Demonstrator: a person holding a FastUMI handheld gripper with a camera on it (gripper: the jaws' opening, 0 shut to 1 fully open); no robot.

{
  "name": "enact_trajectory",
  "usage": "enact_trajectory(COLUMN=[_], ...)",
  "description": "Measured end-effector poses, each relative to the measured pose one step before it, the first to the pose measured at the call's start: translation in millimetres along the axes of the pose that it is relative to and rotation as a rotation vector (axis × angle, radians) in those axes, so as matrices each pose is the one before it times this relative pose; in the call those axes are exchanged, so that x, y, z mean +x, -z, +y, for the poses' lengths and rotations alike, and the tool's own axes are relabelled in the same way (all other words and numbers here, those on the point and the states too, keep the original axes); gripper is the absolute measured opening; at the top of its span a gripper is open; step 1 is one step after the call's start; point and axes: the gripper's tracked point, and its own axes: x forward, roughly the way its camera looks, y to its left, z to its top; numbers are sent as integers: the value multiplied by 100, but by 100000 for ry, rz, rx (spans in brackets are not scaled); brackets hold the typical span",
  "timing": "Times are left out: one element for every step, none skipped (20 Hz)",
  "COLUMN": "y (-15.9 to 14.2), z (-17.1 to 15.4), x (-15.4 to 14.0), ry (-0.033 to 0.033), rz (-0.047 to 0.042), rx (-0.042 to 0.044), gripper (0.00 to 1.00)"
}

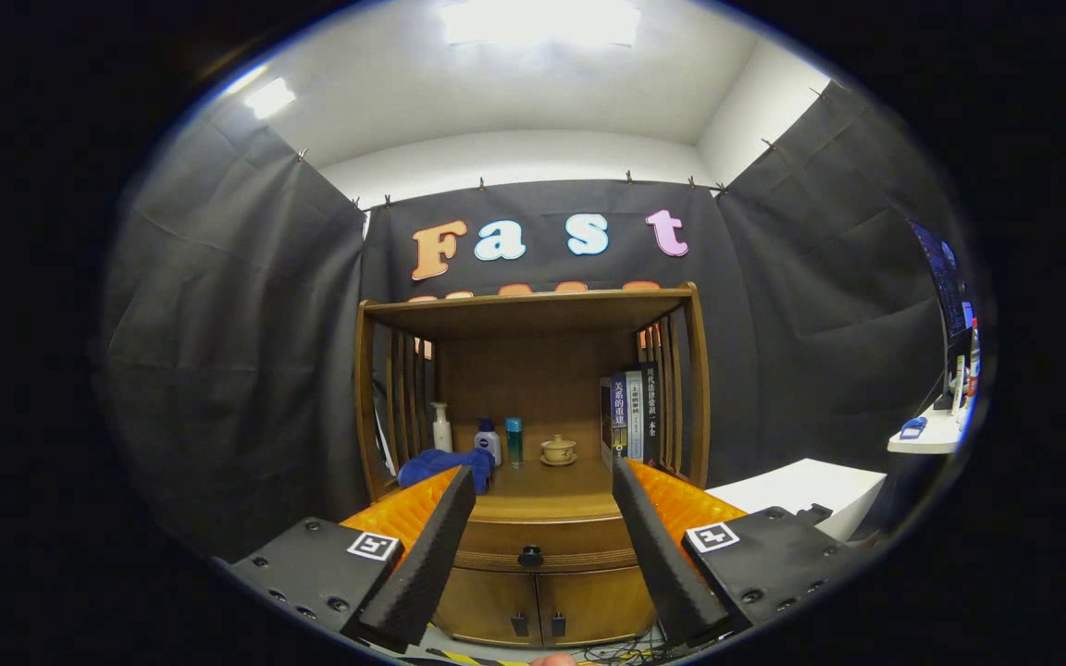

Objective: Pull open the drawer, take out the items inside it, and place them on the countertop above the cabinet.

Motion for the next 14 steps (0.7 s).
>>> enact_trajectory(y=[-106,-218,-218,-6,135,58,32,16,107,127,2,124,116,52], z=[263,74,-11,-66,-46,25,-17,-13,144,7,-172,-86,135,109], x=[-47,37,-21,-8,-41,94,43,119,39,76,112,109,30,110], ry=[-605,-466,14,132,159,112,-11,-3,-314,59,657,376,-65,-19], rz=[-487,-909,-968,-374,99,207,-171,33,236,122,-32,125,419,163], rx=[289,76,-95,-119,-185,-116,219,501,226,-170,-255,-208,-158,-15], gripper=[97,97,97,97,97,97,97,97,97,97,97,97,97,97])
